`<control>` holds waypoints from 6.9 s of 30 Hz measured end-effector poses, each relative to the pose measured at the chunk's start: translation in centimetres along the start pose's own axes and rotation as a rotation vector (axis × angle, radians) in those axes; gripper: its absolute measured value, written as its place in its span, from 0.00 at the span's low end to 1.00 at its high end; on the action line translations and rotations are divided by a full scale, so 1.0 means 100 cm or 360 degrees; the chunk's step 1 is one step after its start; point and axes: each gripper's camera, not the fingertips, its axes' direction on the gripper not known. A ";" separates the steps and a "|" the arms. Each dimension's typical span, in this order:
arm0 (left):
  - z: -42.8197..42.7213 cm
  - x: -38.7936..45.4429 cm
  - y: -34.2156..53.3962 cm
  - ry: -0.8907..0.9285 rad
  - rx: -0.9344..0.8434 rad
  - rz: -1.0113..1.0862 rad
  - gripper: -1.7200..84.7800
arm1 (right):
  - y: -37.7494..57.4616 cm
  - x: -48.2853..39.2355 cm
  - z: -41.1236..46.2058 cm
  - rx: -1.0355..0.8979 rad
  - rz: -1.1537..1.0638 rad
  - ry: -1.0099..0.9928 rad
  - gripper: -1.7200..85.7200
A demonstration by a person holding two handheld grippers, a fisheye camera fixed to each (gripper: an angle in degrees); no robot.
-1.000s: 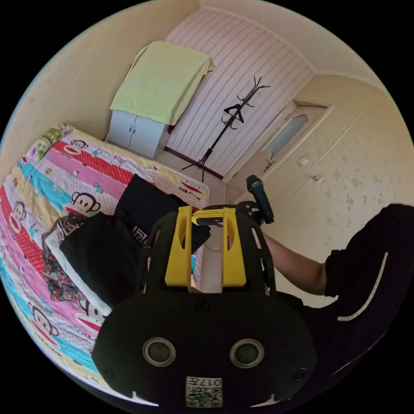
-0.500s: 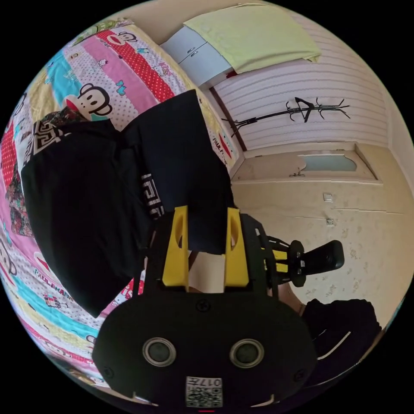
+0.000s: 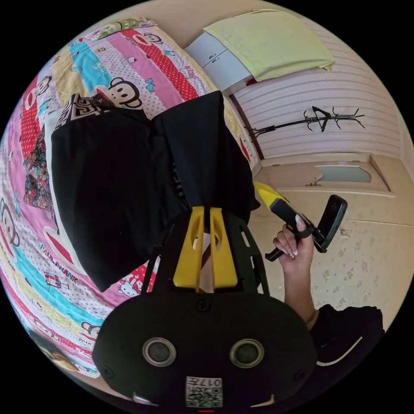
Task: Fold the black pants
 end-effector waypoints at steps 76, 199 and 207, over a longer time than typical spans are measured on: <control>-1.056 0.350 0.252 0.1443 0.1601 0.0425 0.24 | 0.113 0.016 0.284 -0.0723 -0.1641 -0.3319 0.07; -0.979 0.560 -0.106 0.2420 0.1258 0.1276 0.17 | 0.421 -0.267 0.482 0.0527 -0.2379 -0.1944 0.02; -1.069 0.539 -0.012 0.2240 0.1718 0.1252 0.08 | 0.431 -0.235 0.494 0.0671 -0.2253 -0.1556 0.02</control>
